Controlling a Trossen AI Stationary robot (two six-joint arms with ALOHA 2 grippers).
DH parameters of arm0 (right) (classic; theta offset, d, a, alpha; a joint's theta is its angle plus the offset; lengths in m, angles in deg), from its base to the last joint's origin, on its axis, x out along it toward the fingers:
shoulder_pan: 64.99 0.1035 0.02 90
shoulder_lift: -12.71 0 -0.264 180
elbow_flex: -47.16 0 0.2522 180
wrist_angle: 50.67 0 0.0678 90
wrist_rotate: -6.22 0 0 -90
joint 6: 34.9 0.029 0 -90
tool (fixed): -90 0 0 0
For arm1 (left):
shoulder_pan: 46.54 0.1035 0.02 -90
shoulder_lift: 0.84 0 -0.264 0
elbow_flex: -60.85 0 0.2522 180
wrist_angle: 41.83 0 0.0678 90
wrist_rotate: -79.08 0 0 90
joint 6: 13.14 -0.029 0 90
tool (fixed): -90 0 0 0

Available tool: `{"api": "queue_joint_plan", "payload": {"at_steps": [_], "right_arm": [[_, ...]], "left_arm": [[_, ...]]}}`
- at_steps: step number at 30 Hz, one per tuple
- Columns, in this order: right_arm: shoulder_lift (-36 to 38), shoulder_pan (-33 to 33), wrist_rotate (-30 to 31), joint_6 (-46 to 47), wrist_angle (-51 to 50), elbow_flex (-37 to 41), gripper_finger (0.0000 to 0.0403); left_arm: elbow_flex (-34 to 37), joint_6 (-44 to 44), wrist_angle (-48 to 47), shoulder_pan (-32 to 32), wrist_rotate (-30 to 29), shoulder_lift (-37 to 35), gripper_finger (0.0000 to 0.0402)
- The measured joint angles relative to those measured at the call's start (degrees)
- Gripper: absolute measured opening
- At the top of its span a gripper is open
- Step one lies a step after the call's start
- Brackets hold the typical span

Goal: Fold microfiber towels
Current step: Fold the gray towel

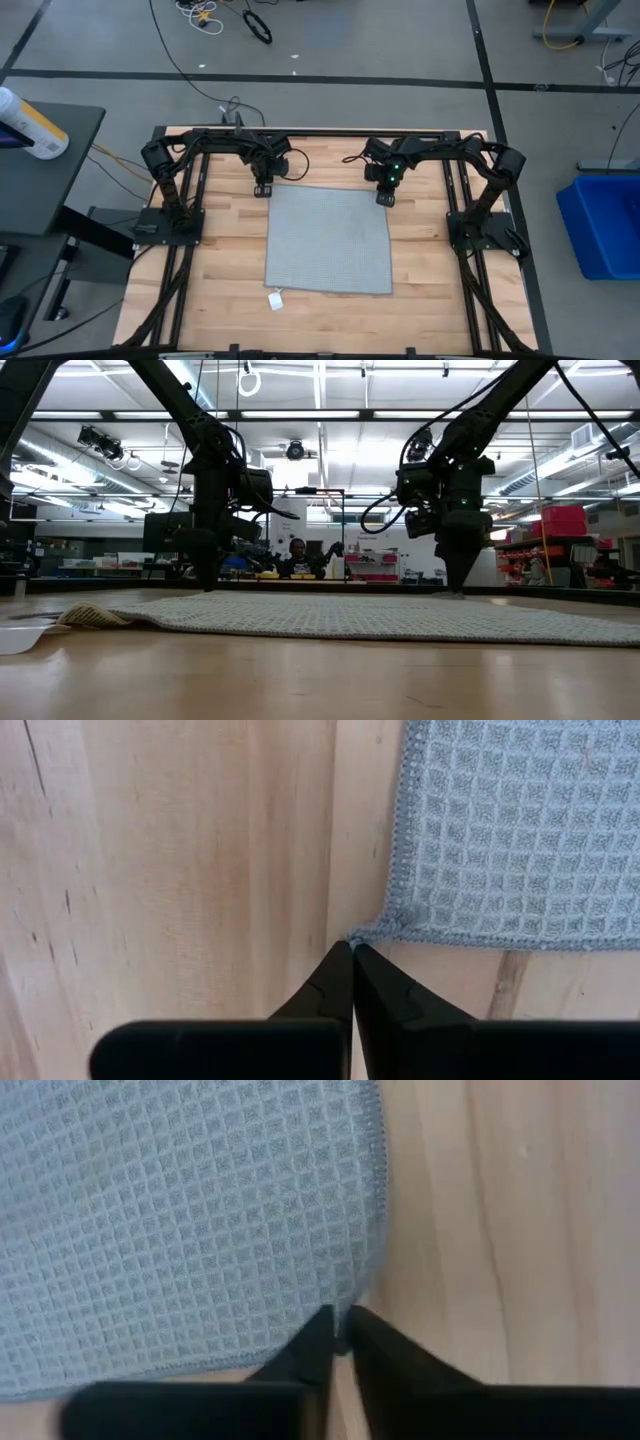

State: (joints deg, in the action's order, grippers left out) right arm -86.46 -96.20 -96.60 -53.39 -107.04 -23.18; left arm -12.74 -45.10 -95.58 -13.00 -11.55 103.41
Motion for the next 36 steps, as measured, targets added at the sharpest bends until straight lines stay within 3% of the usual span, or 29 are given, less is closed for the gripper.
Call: {"api": "queue_joint_plan", "payload": {"at_steps": [15, 21, 27, 36], "right_arm": [[-0.02, 1.68, 9.77, 0.72, -1.36, 0.0, 0.0002], [0.22, 4.09, 10.99, 2.06, -2.71, 0.0, 0.0001], [2.74, 5.99, 11.46, 3.49, -3.82, 0.0, 0.0001], [5.92, 6.1, 11.77, 4.06, -6.9, 0.0, 0.0]], "left_arm": [[-0.02, 1.77, -0.51, -0.07, -3.26, 0.0, 0.0002], [-0.11, 4.0, -1.3, -0.81, -5.64, -0.26, 0.0001], [-3.35, 5.0, -4.78, -1.31, -9.95, -0.24, 0.0001], [-10.58, 6.34, -11.16, -2.88, -9.04, -0.41, 0.0]]}}
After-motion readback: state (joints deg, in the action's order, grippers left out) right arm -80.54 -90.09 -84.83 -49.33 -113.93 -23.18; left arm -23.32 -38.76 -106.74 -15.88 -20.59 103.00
